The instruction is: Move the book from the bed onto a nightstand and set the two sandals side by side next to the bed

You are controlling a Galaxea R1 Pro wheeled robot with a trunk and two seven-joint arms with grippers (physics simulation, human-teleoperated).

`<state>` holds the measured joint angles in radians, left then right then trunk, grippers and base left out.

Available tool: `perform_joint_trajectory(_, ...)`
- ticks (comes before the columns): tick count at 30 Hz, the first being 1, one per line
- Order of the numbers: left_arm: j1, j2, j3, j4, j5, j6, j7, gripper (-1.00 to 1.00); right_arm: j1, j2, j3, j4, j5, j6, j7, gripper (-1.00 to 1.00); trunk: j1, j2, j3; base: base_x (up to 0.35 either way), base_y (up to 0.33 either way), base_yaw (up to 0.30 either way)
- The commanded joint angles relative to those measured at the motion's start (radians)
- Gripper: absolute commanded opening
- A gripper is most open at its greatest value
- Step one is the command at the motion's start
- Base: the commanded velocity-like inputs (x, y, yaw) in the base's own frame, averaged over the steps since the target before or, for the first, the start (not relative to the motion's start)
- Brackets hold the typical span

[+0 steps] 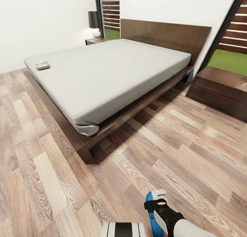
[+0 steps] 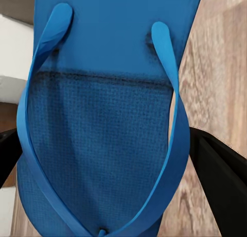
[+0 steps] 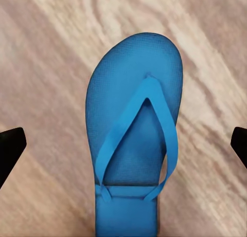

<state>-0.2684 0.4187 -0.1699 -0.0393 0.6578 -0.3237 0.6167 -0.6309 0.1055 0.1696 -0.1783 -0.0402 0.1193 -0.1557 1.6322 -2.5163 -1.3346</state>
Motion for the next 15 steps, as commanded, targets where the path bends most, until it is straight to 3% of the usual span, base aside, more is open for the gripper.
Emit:
perform_joint_trajectory(1,0.0,0.0,-0.01,-0.001,0.008,-0.001,0.003,-1.0,-0.003,0.0,0.008,-0.001,-0.004,0.009,-0.005,1.0,0.0,-0.001,-0.005,0.0,0.0,0.0)
perform_joint_trajectory(6,0.0,0.0,-0.01,-0.001,0.008,-0.001,0.003,-1.0,-0.014,-0.001,0.008,-0.007,-0.004,0.061,-0.005,1.0,0.002,-0.002,-0.024,0.0,0.0,0.0)
perform_joint_trajectory(15,0.0,-0.001,-0.011,-0.001,0.008,-0.001,0.003,-1.0,-0.023,-0.001,0.008,-0.009,-0.003,0.081,-0.005,1.0,0.007,-0.004,-0.059,0.0,0.0,0.0)
